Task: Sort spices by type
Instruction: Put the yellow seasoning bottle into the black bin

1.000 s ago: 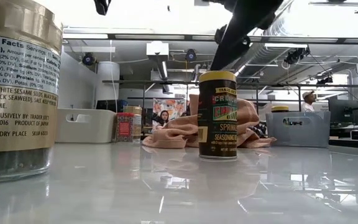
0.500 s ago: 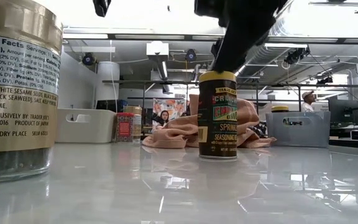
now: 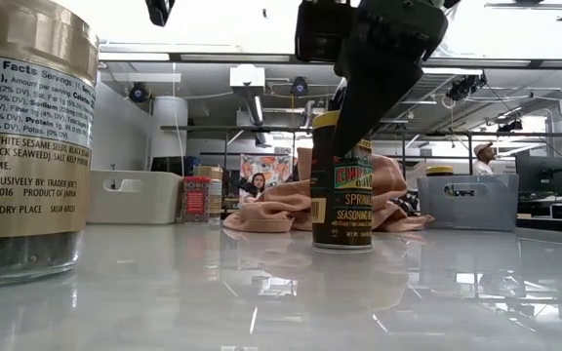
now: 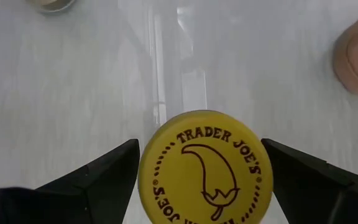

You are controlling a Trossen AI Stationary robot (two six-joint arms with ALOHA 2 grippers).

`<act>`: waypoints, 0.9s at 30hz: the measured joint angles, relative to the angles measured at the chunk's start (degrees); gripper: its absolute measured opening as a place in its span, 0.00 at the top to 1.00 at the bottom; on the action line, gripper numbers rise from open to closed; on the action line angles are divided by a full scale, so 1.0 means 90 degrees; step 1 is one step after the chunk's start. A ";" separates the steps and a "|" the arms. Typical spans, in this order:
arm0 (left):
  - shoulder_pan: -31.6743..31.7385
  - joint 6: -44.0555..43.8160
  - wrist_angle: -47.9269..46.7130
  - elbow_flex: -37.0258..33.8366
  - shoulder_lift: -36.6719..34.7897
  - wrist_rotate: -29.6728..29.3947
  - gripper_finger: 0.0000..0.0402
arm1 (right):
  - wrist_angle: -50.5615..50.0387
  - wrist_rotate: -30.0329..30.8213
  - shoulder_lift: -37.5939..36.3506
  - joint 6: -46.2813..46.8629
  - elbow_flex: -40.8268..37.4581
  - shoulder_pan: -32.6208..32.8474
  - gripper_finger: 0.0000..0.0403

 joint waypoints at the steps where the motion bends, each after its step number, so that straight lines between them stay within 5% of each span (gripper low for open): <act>1: 0.0000 0.0001 -0.0001 0.0000 0.0000 0.0000 1.00 | 0.0002 0.0002 0.0000 0.0045 0.0000 0.0000 0.19; 7: 0.0000 0.0002 -0.0006 0.0000 -0.0002 0.0000 1.00 | 0.0080 0.0070 0.0000 0.0296 0.0000 0.0001 0.23; 15: 0.0000 0.0005 -0.0016 0.0000 -0.0002 0.0000 1.00 | 0.0073 0.0038 -0.0003 0.0468 0.0000 0.0000 0.46; 20: 0.0002 0.0012 -0.0030 0.0000 -0.0002 0.0000 1.00 | -0.0360 -0.0053 -0.0420 0.0458 -0.0002 -0.0003 0.47; 27: 0.0015 0.0172 -0.0065 0.0000 -0.0002 -0.0001 1.00 | -0.2387 0.1545 -0.2033 0.0649 0.0000 -0.0032 0.47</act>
